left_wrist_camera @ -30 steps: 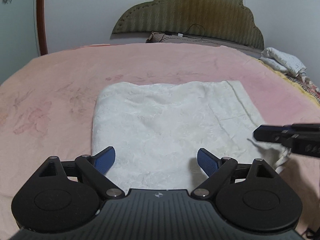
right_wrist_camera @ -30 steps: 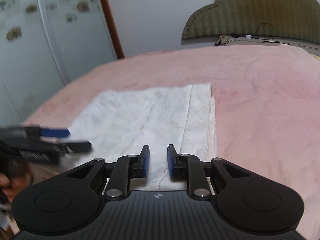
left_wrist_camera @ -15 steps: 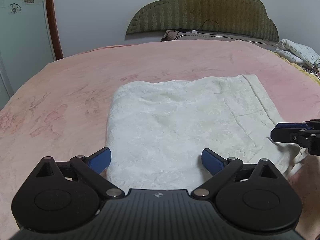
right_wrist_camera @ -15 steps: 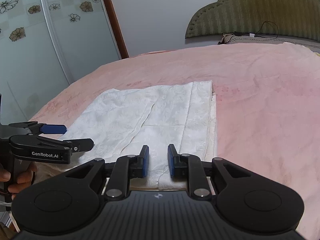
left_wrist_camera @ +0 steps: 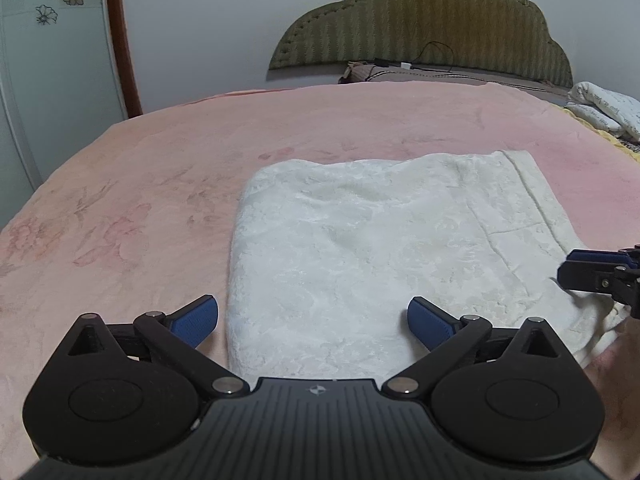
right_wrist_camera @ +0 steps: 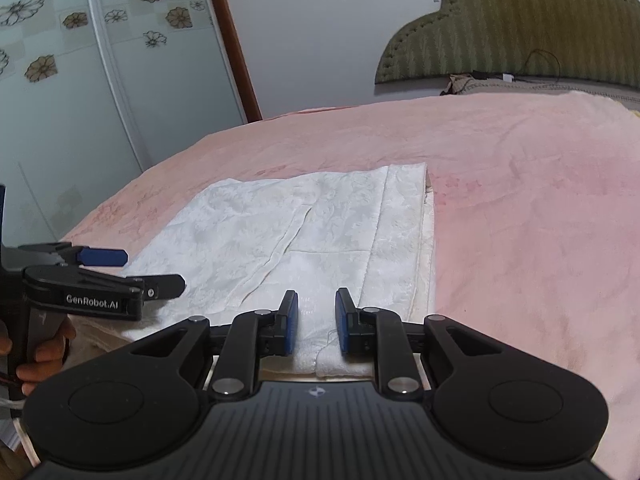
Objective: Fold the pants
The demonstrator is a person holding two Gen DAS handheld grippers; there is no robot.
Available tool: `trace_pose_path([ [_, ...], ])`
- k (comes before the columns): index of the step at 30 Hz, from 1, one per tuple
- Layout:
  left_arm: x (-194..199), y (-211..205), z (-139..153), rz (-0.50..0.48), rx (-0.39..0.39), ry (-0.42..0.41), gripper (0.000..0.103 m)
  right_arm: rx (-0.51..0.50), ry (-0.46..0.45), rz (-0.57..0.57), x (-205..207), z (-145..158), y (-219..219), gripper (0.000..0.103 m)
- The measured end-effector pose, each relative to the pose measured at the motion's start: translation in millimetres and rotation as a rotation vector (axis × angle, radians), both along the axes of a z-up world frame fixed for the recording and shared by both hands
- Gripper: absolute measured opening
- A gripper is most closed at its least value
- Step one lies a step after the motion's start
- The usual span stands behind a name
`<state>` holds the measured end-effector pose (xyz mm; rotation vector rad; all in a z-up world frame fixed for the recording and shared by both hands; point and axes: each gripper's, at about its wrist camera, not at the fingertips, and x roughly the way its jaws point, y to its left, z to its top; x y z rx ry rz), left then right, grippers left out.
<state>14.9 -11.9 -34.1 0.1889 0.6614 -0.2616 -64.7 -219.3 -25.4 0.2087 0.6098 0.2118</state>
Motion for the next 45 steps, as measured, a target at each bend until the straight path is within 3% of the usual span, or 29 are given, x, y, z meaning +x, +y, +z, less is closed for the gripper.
trace_pose_path([
  [5, 1, 0, 6, 0.010, 0.030, 0.019, 0.103, 0.021, -0.005, 0.005, -2, 6, -4, 0.022],
  [7, 4, 5, 9, 0.013, 0.028, 0.024, 0.103, 0.055, -0.019, -0.007, -3, 11, -14, 0.039],
  [8, 6, 10, 10, 0.028, 0.017, 0.025, 0.103, 0.057, -0.027, -0.024, -3, 13, -19, 0.062],
  [9, 8, 15, 11, 0.046, 0.001, 0.026, 0.102, 0.049, -0.034, -0.052, -2, 15, -25, 0.076],
  [10, 11, 22, 12, 0.066, -0.025, 0.031, 0.101, 0.039, -0.043, -0.070, -2, 16, -30, 0.076],
  [13, 24, 49, 13, 0.099, -0.133, 0.079, 0.100, 0.070, 0.002, -0.059, 8, 11, -48, 0.076],
  [18, 55, 82, 3, 0.098, -0.281, 0.262, 0.095, 0.267, 0.149, 0.044, 40, -19, -71, 0.076],
  [20, 65, 89, -4, 0.092, -0.330, 0.313, 0.096, 0.317, 0.156, 0.101, 49, -26, -75, 0.077],
  [28, 75, 70, -5, 0.002, -0.366, 0.318, 0.097, 0.528, 0.187, 0.173, 83, -39, -87, 0.076],
  [29, 74, 66, -6, -0.027, -0.381, 0.323, 0.097, 0.541, 0.176, 0.169, 86, -40, -84, 0.074],
  [31, 71, 58, -6, -0.074, -0.420, 0.330, 0.093, 0.538, 0.174, 0.157, 91, -42, -78, 0.058],
  [32, 68, 54, -6, -0.074, -0.414, 0.321, 0.091, 0.522, 0.181, 0.138, 93, -43, -76, 0.044],
  [33, 65, 49, -6, -0.061, -0.378, 0.297, 0.085, 0.518, 0.182, 0.124, 93, -45, -75, 0.038],
  [34, 61, 44, -6, -0.049, -0.313, 0.272, 0.069, 0.527, 0.176, 0.119, 90, -46, -77, 0.036],
  [35, 57, 40, -5, -0.049, -0.258, 0.244, 0.061, 0.536, 0.169, 0.111, 88, -47, -78, 0.032],
  [36, 53, 39, -4, -0.055, -0.241, 0.226, 0.057, 0.538, 0.161, 0.107, 85, -47, -78, 0.031],
  [38, 46, 39, 1, -0.033, -0.217, 0.180, 0.029, 0.517, 0.142, 0.101, 80, -44, -76, 0.029],
  [41, 37, 38, 6, -0.019, -0.196, 0.126, 0.017, 0.480, 0.111, 0.099, 76, -35, -70, 0.025],
  [45, 23, 42, 20, -0.026, -0.219, 0.031, 0.014, 0.398, 0.051, 0.126, 73, -12, -56, 0.023],
])
